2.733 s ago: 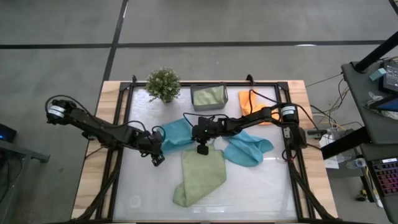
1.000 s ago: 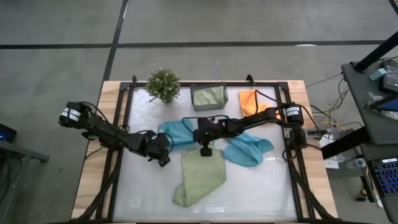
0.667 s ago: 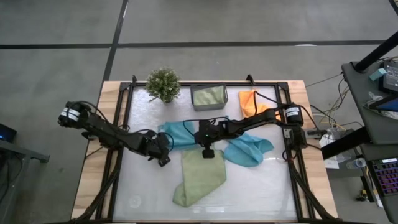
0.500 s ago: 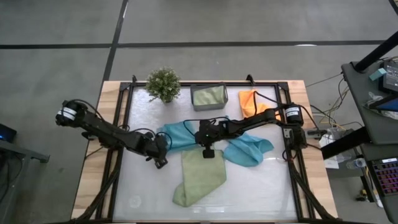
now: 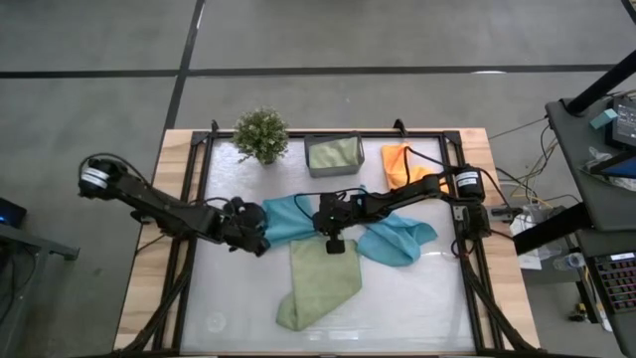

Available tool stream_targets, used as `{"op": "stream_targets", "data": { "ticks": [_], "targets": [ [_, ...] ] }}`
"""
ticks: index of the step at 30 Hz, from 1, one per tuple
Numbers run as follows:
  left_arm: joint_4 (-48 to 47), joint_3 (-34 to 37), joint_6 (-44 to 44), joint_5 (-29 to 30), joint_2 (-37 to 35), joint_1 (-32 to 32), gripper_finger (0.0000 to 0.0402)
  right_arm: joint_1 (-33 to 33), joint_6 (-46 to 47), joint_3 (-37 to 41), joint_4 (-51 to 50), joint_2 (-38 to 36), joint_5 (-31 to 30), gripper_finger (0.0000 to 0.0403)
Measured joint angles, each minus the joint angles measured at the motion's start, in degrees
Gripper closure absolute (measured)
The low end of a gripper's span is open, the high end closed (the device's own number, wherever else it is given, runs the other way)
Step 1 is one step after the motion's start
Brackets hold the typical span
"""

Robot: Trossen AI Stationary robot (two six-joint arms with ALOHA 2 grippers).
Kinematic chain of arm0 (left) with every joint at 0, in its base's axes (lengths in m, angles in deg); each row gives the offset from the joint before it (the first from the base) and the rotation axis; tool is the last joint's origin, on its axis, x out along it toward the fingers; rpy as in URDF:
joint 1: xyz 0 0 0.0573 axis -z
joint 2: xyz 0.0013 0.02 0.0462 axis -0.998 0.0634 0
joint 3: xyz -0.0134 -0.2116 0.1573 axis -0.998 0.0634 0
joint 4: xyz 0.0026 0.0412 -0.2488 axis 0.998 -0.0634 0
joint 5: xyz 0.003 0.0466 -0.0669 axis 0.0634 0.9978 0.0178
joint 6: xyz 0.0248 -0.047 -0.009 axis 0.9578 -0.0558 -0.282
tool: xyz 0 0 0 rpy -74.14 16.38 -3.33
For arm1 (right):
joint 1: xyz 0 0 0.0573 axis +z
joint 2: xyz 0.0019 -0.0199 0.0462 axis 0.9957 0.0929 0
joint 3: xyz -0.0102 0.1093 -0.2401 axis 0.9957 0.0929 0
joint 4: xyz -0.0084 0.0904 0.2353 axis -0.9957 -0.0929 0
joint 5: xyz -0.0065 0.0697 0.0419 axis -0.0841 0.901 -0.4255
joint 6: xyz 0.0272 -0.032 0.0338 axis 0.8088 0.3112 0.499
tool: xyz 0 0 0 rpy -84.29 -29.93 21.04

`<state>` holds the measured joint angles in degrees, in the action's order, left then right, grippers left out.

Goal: Fold microfiber towels
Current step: Fold the left blue towel

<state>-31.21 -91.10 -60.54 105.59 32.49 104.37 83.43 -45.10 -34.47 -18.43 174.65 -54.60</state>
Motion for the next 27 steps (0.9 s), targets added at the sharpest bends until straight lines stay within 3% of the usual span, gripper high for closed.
{"op": "stream_targets", "data": {
  "ticks": [4, 11, 14, 20, 27],
  "targets": [
    [8.3, 1.7, 1.4, -0.8, 5.1, 0.0, 0.0286, 0.0, 0.6, 0.0, 0.4, 0.0, 0.0, 0.0394],
    [8.6, 1.1, 1.3, -11.7, 11.5, 0.0, 0.0286, 0.0, 2.5, -0.4, 0.8, 0.0, 1.1, 0.0366],
    [8.9, 0.8, 2.1, -13.4, 12.0, 0.0, 0.0286, -0.2, 2.5, -0.8, 0.7, -0.5, 1.1, 0.0340],
    [5.1, -0.8, 6.0, -16.3, 8.4, 0.0, 0.0286, -0.5, 2.6, -1.9, 2.1, -2.4, 1.1, 0.0299],
    [-2.0, -2.6, 6.1, -13.9, -0.9, 0.0, 0.0286, -0.9, 2.6, -0.7, 19.7, -1.1, 1.2, 0.0309]
  ]
}}
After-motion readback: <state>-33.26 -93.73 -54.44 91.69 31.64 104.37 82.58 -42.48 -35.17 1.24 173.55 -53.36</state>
